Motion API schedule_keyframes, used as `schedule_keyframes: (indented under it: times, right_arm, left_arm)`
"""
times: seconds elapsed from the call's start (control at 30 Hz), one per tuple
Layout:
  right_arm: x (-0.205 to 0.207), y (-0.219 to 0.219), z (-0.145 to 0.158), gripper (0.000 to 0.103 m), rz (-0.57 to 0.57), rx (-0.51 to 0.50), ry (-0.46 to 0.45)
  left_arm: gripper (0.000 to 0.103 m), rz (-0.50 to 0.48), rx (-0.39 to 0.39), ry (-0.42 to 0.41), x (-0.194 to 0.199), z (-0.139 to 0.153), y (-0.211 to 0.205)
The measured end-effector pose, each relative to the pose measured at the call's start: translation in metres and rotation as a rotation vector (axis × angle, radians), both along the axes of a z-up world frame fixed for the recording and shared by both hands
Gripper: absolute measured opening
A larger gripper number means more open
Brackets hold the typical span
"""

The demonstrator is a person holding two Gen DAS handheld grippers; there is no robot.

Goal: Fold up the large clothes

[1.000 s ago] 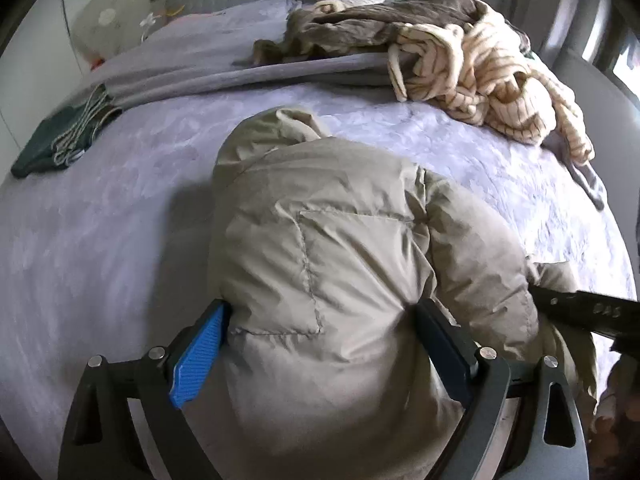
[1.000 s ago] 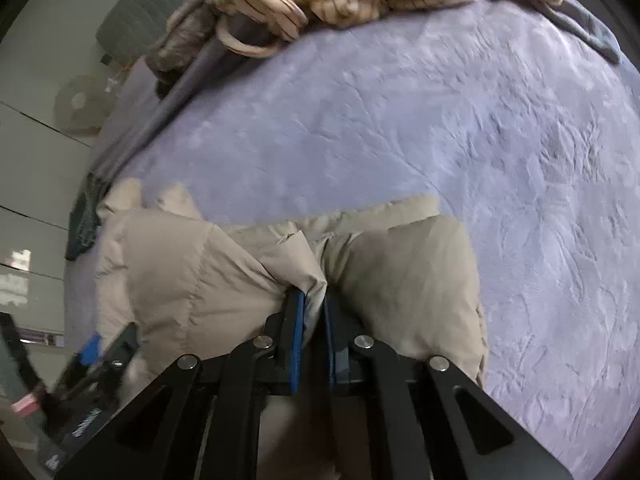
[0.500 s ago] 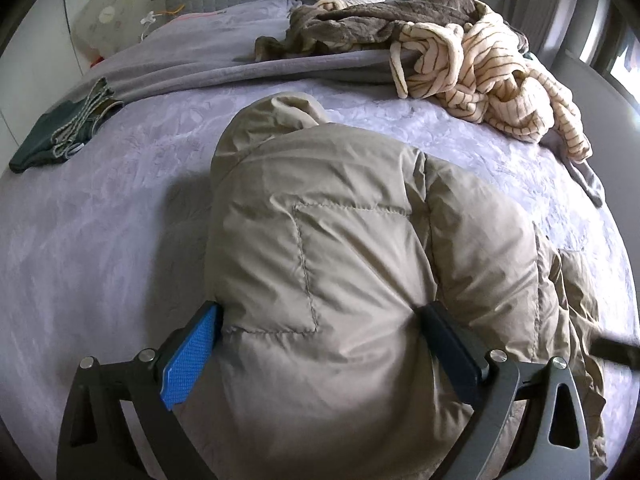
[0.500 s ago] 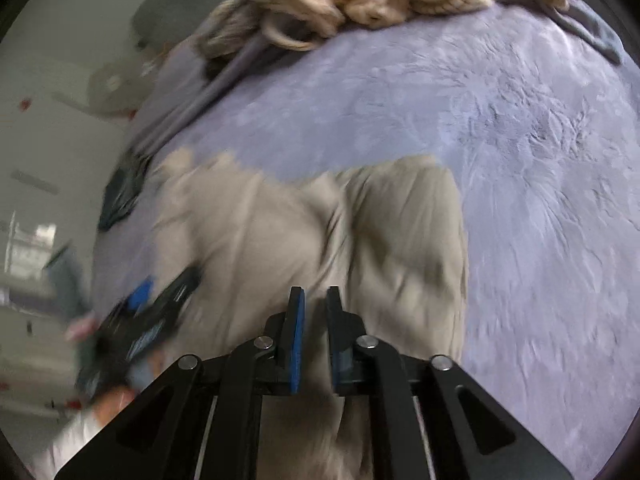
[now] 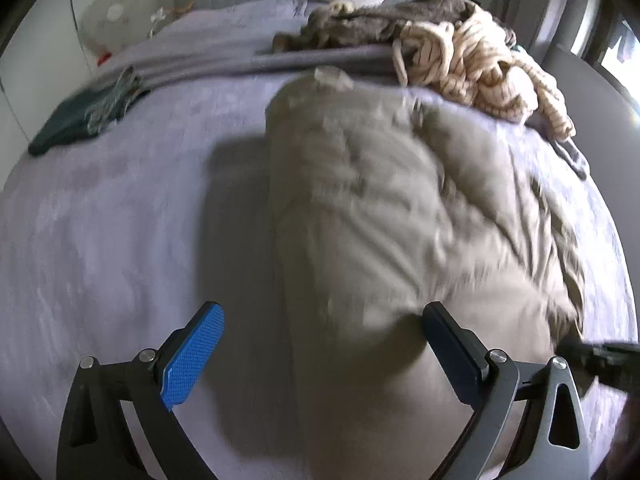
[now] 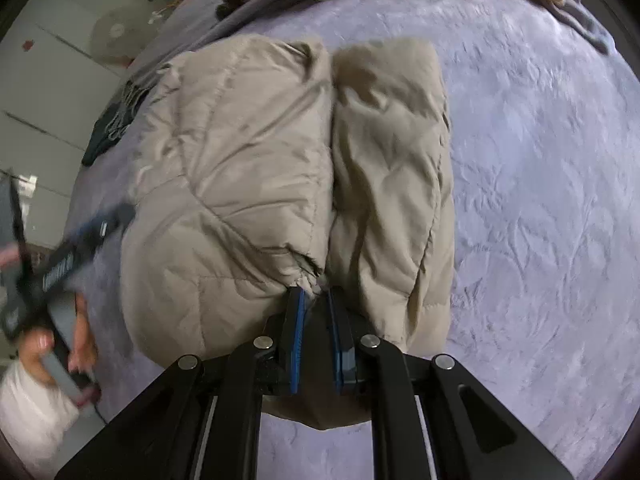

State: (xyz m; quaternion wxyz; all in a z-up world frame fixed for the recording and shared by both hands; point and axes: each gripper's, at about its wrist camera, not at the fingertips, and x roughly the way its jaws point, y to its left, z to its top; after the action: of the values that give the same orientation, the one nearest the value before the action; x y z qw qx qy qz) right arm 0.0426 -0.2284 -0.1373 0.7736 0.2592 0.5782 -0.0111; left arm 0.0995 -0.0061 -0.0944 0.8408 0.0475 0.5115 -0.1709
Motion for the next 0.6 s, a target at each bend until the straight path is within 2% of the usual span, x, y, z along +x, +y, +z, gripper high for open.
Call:
schedule_keyframes:
  times: [0.23,0.57,0.6]
  right_arm:
    - [0.002,0.003,-0.023,0.013,0.003,-0.021,0.031]
    - [-0.002,0.001,-0.009,0.014,-0.025,-0.017,0.032]
    - [-0.002,-0.001,-0.006,0.014,-0.028,-0.017,0.032]
  left_arm:
    - [0.1,0.052,-0.016,0.046,-0.013,-0.011,0.001]
    - [0.1,0.063,0.04,0.058,-0.026,0.011,0.001]
    - [0.103,0.066,0.044,0.055,-0.027,0.013,0.002]
